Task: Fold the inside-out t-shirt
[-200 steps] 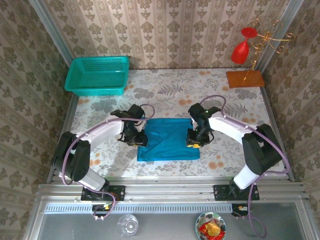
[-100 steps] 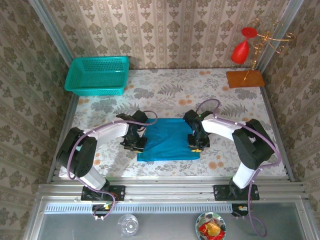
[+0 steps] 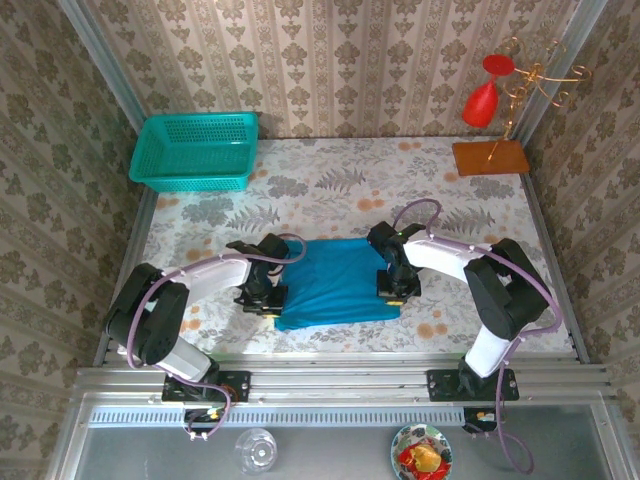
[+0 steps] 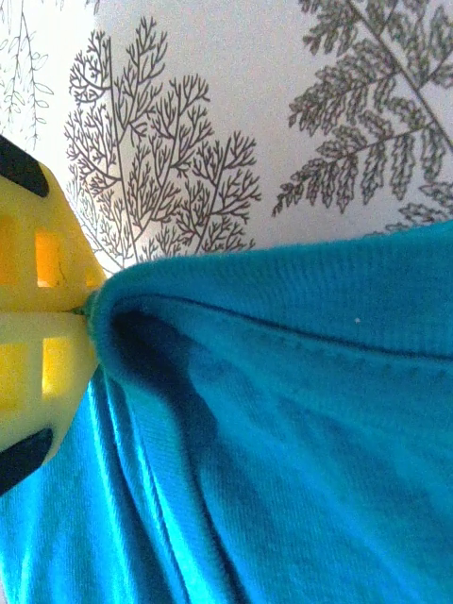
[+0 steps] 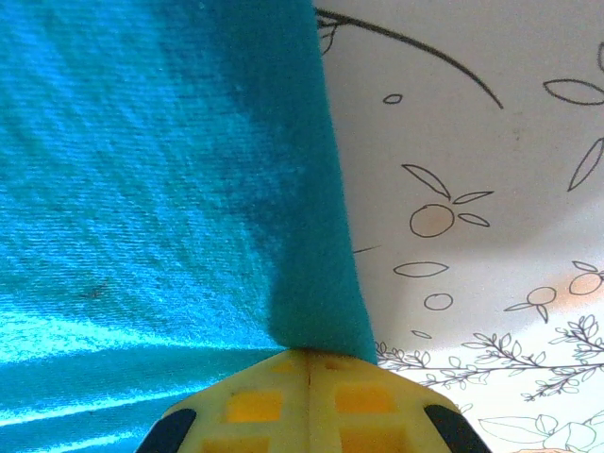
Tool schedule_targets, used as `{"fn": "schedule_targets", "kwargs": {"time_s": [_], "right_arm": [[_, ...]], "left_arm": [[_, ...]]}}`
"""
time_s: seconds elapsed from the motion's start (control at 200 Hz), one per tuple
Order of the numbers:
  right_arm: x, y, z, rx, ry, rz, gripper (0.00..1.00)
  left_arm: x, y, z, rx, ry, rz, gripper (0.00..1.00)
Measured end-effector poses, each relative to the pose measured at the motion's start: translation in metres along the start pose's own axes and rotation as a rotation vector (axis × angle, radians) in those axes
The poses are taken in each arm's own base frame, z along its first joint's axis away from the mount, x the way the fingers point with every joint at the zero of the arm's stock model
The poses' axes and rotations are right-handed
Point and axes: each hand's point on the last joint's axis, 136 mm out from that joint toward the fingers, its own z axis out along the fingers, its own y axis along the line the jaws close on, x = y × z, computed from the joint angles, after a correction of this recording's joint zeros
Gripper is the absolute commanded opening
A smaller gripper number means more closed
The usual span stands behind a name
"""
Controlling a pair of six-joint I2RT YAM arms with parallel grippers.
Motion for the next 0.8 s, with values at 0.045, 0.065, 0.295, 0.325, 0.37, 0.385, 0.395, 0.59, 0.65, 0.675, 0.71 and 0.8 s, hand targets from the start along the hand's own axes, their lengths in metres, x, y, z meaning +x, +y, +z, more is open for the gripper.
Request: {"fn": "schedule_targets", "kwargs": {"time_s": [0.045,0.065,0.295,0.325,0.37,0.385,0.395,0.59,0.65,0.675,0.71,0.8], "right_arm": [[0.0,0.0,0.0,0.0,0.0,0.0,0.04],[0.0,0.0,0.0,0.0,0.0,0.0,0.06],[0.001,0.002,-0.008,-0.023,-0.014,0.001,0.27],[0.001,0.003,-0.011,-0.028,-0.016,0.0,0.27],[0.0,0.004,-0.015,-0.031,-0.02,-0.003,0.28],[0.0,0.005,-0.017,-0.033,-0.022,-0.004,0.28],[-0.001,0.005,-0.018,-0.034,-0.023,-0.004,0.28],[-0.019,0.026,-0.044,-0.108,-0.067,-0.038,0.28],[-0.026,0.035,-0.051,-0.142,-0.076,-0.052,0.28],[-0.03,0.039,-0.053,-0.154,-0.079,-0.057,0.27],[-0.036,0.044,-0.056,-0.169,-0.08,-0.064,0.27],[-0.055,0.057,-0.056,-0.2,-0.078,-0.077,0.27]], "left_arm": [[0.0,0.0,-0.001,0.0,-0.004,0.0,0.13],[-0.001,0.0,-0.002,-0.001,-0.006,-0.001,0.15],[-0.015,-0.008,-0.047,0.008,-0.128,0.009,0.34],[-0.018,-0.011,-0.056,0.02,-0.155,0.014,0.32],[-0.02,-0.015,-0.067,0.036,-0.188,0.02,0.28],[-0.02,-0.017,-0.07,0.042,-0.197,0.018,0.27],[-0.021,-0.017,-0.072,0.045,-0.202,0.022,0.26],[-0.006,-0.039,-0.07,0.08,-0.18,0.058,0.11],[-0.001,-0.046,-0.061,0.09,-0.158,0.07,0.09],[0.001,-0.049,-0.055,0.093,-0.147,0.076,0.08],[0.004,-0.051,-0.046,0.096,-0.13,0.073,0.08],[0.011,-0.048,-0.022,0.082,-0.081,0.054,0.07]]}}
